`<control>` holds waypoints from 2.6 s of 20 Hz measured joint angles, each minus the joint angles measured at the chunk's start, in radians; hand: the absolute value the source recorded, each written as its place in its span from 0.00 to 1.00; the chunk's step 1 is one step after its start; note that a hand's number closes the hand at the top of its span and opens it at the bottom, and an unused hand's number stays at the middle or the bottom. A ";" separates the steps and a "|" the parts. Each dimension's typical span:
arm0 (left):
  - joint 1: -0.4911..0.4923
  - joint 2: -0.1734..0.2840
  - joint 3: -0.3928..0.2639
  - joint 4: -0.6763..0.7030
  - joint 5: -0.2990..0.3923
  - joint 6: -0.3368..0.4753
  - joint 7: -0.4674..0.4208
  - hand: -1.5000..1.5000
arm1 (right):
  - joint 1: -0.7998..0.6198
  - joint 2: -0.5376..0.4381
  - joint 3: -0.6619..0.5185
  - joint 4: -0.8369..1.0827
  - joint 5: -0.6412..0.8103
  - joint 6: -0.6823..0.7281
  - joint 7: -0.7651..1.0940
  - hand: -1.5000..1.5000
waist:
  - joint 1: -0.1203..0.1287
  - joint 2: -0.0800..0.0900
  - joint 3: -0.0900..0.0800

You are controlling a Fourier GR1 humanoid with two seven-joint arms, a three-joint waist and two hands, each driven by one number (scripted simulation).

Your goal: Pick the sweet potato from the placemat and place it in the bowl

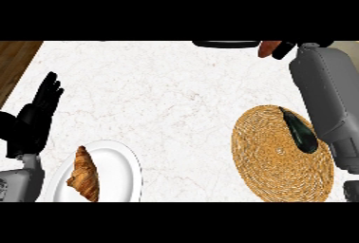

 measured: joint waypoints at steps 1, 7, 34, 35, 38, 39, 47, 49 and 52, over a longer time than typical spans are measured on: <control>0.002 -0.004 -0.004 0.000 -0.003 0.002 0.000 0.50 | -0.013 -0.006 -0.006 -0.015 0.002 -0.016 0.015 1.00 | -0.003 0.000 0.000; 0.012 -0.005 0.005 -0.034 -0.006 0.004 0.022 0.50 | -0.046 -0.052 -0.042 -0.046 0.004 -0.075 0.072 1.00 | -0.007 -0.001 0.001; -0.029 -0.039 -0.017 -0.037 -0.028 -0.011 0.013 0.50 | 0.035 -0.408 -0.312 0.475 -0.185 -0.226 -0.345 0.00 | 0.049 0.032 0.005; -0.029 -0.040 -0.019 -0.038 -0.030 -0.011 0.013 0.50 | 0.038 -0.416 -0.321 0.491 -0.193 -0.210 -0.337 0.00 | 0.051 0.033 0.005; -0.041 -0.039 -0.016 -0.024 -0.033 -0.010 0.010 0.50 | 0.051 -0.438 -0.344 0.523 -0.216 -0.158 -0.358 0.00 | 0.052 0.035 0.006; -0.043 -0.039 -0.016 -0.028 -0.032 -0.009 0.013 0.50 | 0.060 -0.445 -0.352 0.529 -0.225 -0.138 -0.383 0.00 | 0.052 0.035 0.007; -0.025 -0.039 -0.005 -0.024 -0.025 -0.014 0.005 0.50 | 0.085 -0.458 -0.553 0.497 -0.436 -0.129 -0.585 0.00 | 0.036 0.028 0.011; -0.021 -0.037 -0.004 -0.029 -0.023 -0.016 0.011 0.50 | 0.084 -0.459 -0.627 0.478 -0.512 -0.142 -0.634 0.00 | 0.031 0.025 0.011; -0.020 -0.034 0.004 -0.027 -0.023 -0.012 0.012 0.50 | 0.098 -0.479 -0.728 0.460 -0.618 -0.120 -0.706 0.00 | 0.021 0.022 0.010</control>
